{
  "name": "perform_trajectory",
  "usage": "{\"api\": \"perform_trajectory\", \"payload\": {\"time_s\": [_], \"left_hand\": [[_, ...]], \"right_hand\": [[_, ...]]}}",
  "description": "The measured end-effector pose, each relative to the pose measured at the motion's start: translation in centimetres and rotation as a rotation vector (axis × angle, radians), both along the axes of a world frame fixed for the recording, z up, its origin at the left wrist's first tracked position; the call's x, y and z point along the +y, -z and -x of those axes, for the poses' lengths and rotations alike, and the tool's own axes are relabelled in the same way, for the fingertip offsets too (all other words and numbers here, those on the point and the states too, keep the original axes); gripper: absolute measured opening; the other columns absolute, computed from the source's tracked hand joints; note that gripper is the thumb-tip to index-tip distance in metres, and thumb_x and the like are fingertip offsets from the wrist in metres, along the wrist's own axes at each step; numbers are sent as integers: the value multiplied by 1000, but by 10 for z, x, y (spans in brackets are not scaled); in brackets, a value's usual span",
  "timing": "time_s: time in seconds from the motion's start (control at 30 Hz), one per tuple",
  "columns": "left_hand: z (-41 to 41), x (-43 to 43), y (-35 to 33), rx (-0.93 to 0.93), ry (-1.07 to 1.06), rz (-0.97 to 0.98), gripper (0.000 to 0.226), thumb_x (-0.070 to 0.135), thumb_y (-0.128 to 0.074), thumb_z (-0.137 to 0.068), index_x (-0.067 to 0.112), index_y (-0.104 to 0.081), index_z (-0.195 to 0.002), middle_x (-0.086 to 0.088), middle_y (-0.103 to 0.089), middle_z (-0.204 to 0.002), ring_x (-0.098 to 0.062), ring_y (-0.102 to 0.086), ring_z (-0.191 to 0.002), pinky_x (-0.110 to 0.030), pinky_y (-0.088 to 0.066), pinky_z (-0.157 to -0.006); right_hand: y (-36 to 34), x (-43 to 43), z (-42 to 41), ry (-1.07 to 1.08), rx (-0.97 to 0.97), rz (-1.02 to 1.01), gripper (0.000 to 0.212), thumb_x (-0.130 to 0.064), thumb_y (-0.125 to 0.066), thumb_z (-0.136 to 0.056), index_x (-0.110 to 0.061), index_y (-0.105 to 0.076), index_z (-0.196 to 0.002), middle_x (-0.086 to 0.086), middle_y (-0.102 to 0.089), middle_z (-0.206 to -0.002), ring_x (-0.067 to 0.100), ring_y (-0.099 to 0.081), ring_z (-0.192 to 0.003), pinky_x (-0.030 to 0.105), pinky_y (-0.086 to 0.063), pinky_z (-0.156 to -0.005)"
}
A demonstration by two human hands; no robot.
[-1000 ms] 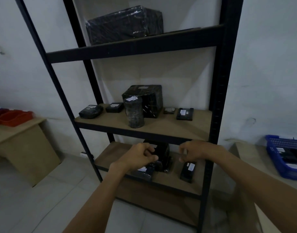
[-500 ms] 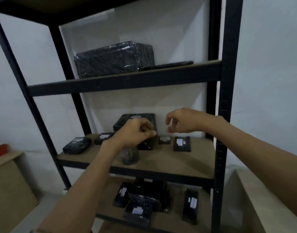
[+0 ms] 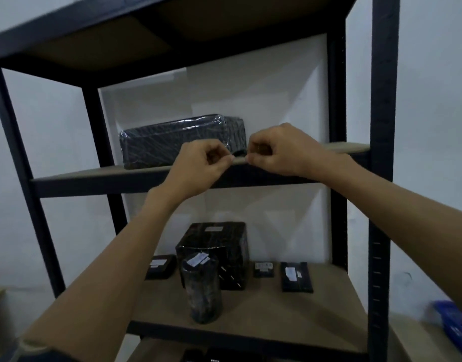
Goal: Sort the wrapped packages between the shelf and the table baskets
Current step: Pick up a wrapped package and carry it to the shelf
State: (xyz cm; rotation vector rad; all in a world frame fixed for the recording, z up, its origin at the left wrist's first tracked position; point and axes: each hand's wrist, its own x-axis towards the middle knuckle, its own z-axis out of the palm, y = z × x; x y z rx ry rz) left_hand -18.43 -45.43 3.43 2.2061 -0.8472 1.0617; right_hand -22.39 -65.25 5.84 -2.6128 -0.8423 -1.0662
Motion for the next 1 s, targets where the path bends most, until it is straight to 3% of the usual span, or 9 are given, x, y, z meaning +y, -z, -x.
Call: {"api": "perform_trajectory", "payload": {"time_s": [0.1, 0.23, 0.33, 0.47, 0.57, 0.63, 0.77, 0.9, 1.0], "left_hand": [[-25, 3, -4, 15, -65, -30, 14, 31, -71, -84, 19, -69, -90, 2, -64, -87, -11, -61, -79, -28, -51, -75], [-58, 12, 12, 90, -156, -138, 43, 58, -59, -84, 20, -66, -103, 2, -60, -98, -17, -55, -95, -38, -46, -86], [-70, 13, 32, -31, -182, -93, 62, 74, -38, -81, 24, -66, -105, 8, -64, -100, -14, -56, -95, -33, -38, -86], [-75, 2, 31, -88, -311, -80, 71, 87, -32, -70, 27, -63, -92, 15, -58, -89, -10, -50, -85, -32, -34, -81], [-78, -5, 14, -50, -367, -180, 77, 95, -31, -62, 25, -57, -79, 10, -58, -82, -13, -52, -79, -34, -37, -75], [-81, -9, 7, -20, -348, -254, 76, 96, -32, -62, 24, -53, -78, 8, -56, -81, -15, -52, -78, -33, -36, -70], [-88, -12, 14, -83, -352, -309, 80, 92, -20, -66, 25, -55, -87, 7, -51, -87, -15, -49, -83, -33, -35, -72], [-88, -13, 19, -132, -369, -275, 82, 91, -18, -67, 24, -59, -90, 7, -52, -85, -14, -50, -82, -32, -35, -71], [-88, -15, 20, -151, -390, -264, 83, 91, -17, -67, 23, -60, -89, 7, -53, -84, -15, -50, -82, -32, -36, -72]], "right_hand": [[-8, -4, -23, 87, -48, 10, 15, -32, -60, -88, -17, -64, -87, -12, -45, -72, 15, -51, -76, 27, -37, -66], [-13, -16, -53, 221, 24, 48, 22, -36, -61, -87, -21, -61, -103, 1, -52, -104, 20, -54, -98, 35, -46, -84], [-16, -24, -69, 305, 73, 65, 42, -40, -61, -87, -21, -51, -123, 6, -51, -123, 23, -50, -111, 38, -43, -93], [-13, -33, -87, 341, 228, -76, 67, -48, -65, -82, -20, -39, -137, 8, -44, -140, 27, -45, -123, 38, -39, -100], [-11, -36, -97, 369, 483, -216, 77, -56, -62, -81, -20, -35, -142, 9, -43, -143, 27, -44, -126, 32, -36, -93], [-11, -38, -101, 408, 560, -199, 69, -60, -58, -81, -20, -45, -135, 8, -48, -138, 24, -48, -118, 34, -37, -91], [-10, -41, -105, 404, 536, -195, 62, -62, -58, -80, -21, -52, -127, 5, -52, -131, 19, -47, -103, 32, -37, -85], [-14, -43, -108, 376, 543, -176, 65, -60, -60, -80, -21, -48, -131, 6, -48, -136, 22, -48, -115, 34, -38, -90], [-17, -44, -119, 441, 505, -123, 78, -65, -59, -77, -24, -38, -140, 7, -39, -144, 28, -44, -126, 39, -39, -101]]}}
